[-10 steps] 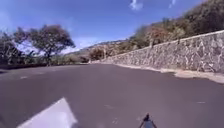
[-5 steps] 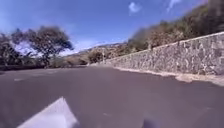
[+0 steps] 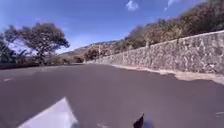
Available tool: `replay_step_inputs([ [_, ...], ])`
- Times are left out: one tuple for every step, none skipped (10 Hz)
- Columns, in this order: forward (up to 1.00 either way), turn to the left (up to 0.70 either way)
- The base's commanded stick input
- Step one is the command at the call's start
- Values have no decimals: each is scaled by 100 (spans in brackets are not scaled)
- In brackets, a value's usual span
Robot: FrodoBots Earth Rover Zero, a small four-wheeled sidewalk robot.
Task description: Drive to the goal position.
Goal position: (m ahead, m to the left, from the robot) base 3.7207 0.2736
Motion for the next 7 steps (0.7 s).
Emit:
replay_step_inputs([
  [50, 0],
  [50, 0],
  [50, 0],
  [50, 11],
  [50, 22],
  [50, 33],
  [50, 44],
])
